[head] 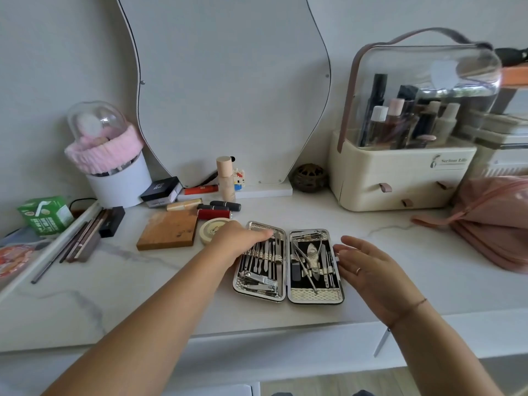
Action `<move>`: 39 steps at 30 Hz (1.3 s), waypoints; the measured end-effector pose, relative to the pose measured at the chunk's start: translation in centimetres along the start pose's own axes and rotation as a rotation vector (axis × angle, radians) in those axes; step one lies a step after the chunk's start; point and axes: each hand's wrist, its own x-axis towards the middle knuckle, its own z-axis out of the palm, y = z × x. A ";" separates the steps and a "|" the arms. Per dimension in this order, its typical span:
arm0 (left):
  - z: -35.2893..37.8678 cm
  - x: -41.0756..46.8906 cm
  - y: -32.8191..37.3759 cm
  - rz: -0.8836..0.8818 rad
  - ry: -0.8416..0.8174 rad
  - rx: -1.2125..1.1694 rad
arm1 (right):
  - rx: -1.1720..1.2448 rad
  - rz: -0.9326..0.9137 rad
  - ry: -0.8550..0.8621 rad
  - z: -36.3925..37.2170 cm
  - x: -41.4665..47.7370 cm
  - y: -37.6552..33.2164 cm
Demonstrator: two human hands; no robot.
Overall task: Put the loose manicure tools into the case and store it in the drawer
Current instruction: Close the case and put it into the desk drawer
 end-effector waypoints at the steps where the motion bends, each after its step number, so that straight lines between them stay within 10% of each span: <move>1: 0.0 0.0 0.0 -0.001 0.002 -0.003 | 0.012 0.002 0.000 -0.1 0.1 0.0; 16: -0.7 0.5 -0.7 0.006 -0.122 -0.056 | 0.115 0.002 -0.042 -0.2 0.3 0.8; 26: -0.5 -4.2 -2.9 0.102 -0.425 -0.878 | 0.288 0.084 -0.110 -0.6 0.4 0.5; 33: 3.0 -7.6 -1.6 0.587 -0.344 -0.115 | 0.173 0.177 -0.245 -1.1 0.2 0.1; 39: 4.5 -7.4 -2.5 0.654 -0.233 0.003 | 0.015 0.128 -0.237 -1.1 0.5 0.2</move>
